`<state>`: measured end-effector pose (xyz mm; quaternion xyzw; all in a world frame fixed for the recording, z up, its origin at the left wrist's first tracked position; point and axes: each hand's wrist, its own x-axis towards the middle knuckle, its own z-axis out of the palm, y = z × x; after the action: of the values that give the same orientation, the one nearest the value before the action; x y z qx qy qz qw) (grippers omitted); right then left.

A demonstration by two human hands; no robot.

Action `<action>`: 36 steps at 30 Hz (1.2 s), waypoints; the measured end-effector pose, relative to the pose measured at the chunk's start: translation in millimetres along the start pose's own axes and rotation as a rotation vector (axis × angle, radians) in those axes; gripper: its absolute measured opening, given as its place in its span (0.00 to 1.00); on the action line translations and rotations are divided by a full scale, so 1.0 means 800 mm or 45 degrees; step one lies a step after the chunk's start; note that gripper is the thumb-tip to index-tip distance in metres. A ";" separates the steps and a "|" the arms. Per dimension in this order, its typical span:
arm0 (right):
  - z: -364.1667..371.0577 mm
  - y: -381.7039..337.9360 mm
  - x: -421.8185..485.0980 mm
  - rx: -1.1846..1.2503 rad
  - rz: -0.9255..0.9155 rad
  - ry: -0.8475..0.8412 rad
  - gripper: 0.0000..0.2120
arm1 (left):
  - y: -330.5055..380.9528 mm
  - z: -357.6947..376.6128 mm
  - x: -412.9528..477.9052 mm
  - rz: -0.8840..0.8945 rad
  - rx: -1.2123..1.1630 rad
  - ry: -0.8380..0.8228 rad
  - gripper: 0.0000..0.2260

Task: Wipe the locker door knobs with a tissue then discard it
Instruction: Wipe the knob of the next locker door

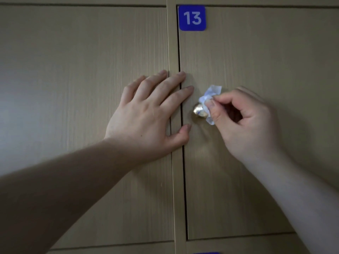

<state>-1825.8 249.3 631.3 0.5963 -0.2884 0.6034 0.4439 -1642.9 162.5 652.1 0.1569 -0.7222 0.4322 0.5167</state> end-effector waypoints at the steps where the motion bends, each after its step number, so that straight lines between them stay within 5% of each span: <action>1: 0.000 0.000 0.000 -0.003 0.011 0.011 0.06 | 0.000 0.000 0.000 -0.001 0.000 0.002 0.32; 14: -0.002 -0.006 -0.001 -0.008 -0.099 -0.206 0.08 | -0.001 0.003 -0.002 0.003 0.013 0.029 0.29; 25: 0.001 -0.006 -0.004 -0.162 -0.057 -0.175 0.14 | 0.000 0.004 -0.002 0.005 0.007 0.047 0.31; 31: -0.004 -0.018 0.005 -0.136 0.126 -0.282 0.11 | -0.001 0.003 -0.001 0.000 0.007 0.030 0.31; 36: -0.017 -0.033 0.044 -0.172 0.498 -0.641 0.08 | 0.000 0.002 0.000 -0.001 -0.003 0.035 0.31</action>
<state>-1805.7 279.7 658.9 0.6292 -0.5377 0.4905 0.2728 -1643.8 161.5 651.7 0.1506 -0.7155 0.4332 0.5269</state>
